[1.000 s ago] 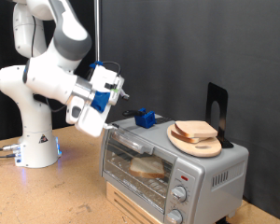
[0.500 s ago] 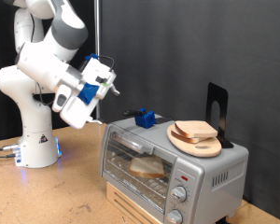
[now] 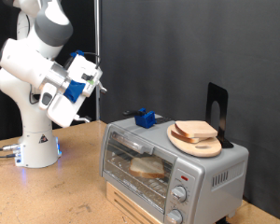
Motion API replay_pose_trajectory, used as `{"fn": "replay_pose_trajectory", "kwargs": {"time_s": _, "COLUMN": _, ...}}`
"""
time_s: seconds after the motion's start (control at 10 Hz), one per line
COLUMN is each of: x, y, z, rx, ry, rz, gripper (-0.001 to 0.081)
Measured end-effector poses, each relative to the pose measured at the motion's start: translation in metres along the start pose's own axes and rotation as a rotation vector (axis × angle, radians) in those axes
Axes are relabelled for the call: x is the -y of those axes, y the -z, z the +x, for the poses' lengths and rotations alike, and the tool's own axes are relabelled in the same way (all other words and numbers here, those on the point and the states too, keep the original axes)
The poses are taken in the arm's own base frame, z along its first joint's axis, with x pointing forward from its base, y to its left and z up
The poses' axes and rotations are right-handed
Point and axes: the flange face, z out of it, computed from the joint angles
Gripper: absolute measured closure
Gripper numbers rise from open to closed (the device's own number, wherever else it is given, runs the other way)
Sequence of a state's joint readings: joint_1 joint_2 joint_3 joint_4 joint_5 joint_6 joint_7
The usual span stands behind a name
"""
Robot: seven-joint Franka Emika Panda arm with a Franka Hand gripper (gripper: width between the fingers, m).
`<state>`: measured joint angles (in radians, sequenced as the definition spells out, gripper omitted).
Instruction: Make a piece of toast with the oven
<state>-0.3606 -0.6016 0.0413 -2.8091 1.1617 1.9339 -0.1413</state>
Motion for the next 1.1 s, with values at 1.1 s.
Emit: {"fn": "replay_pose_trajectory", "kwargs": {"time_s": 1.1, "x": -0.012, "y": 0.033, "z": 0.081, "rx": 0.104, "ry": -0.209, "rz": -0.037, "gripper": -0.0002}}
